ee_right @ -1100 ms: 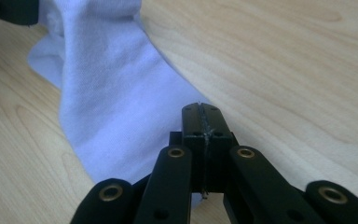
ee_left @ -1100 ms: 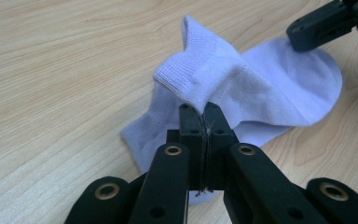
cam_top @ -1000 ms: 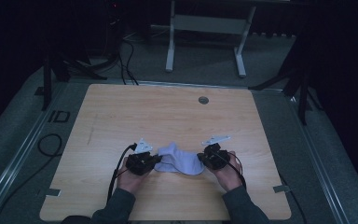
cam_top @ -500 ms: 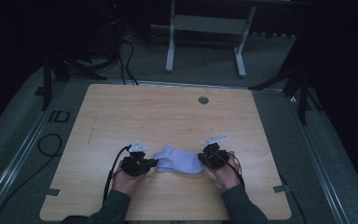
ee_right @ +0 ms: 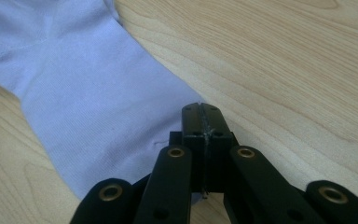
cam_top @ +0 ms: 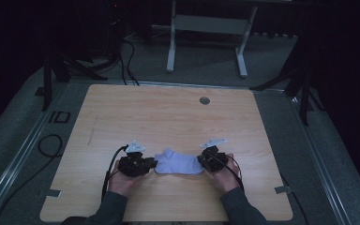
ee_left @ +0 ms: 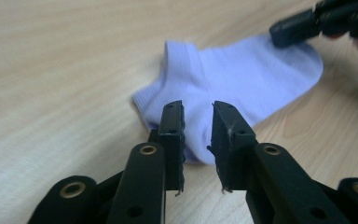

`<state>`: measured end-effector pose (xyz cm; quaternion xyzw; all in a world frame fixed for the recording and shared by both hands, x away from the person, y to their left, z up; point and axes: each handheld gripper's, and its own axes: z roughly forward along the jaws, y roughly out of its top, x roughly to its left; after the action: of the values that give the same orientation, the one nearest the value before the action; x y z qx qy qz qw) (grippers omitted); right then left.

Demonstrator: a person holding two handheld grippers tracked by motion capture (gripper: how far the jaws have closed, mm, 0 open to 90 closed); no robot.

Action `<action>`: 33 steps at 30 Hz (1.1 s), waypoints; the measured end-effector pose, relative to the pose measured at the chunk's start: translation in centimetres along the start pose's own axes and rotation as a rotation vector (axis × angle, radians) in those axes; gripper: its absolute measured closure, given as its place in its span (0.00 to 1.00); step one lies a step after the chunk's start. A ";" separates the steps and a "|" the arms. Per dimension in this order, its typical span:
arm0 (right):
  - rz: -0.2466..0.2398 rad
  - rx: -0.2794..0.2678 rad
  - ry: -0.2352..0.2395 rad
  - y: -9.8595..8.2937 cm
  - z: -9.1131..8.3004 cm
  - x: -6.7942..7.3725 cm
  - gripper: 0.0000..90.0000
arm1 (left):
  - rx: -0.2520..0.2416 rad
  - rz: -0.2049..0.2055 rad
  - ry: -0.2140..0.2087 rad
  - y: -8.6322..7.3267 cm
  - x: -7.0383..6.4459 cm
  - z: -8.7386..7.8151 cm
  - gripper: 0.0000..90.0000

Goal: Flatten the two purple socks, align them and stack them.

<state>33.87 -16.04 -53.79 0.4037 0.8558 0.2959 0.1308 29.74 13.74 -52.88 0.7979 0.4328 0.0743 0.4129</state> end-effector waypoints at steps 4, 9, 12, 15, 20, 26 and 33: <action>-0.002 -0.001 -0.004 -0.1 0.2 0.1 1.00 | -0.029 0.035 0.007 0.1 -0.5 0.0 0.81; 0.000 -0.004 -0.013 -0.3 0.3 0.3 1.00 | -0.026 0.063 0.017 0.1 -1.0 0.6 0.81; -0.009 -0.008 -0.029 -0.4 0.3 0.3 1.00 | -0.037 0.064 0.023 0.1 -0.9 0.6 0.81; -0.017 -0.012 -0.052 -0.5 0.4 0.3 1.00 | -0.047 0.057 0.030 0.0 -0.7 0.4 0.81; -0.021 -0.016 -0.089 -0.6 0.3 -0.4 1.00 | -0.055 0.046 0.042 -0.1 -0.3 0.2 0.81; -0.004 -0.023 -0.106 -0.7 0.2 -1.7 0.99 | -0.060 0.026 0.054 -0.1 0.1 0.1 0.81; 0.081 -0.111 0.032 -0.8 -1.5 -3.1 0.81 | -0.052 0.013 0.084 -0.1 0.7 0.3 0.79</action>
<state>34.61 -19.43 -53.13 0.4254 0.8230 0.3543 0.1271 30.23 14.13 -53.28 0.7860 0.4424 0.1217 0.4142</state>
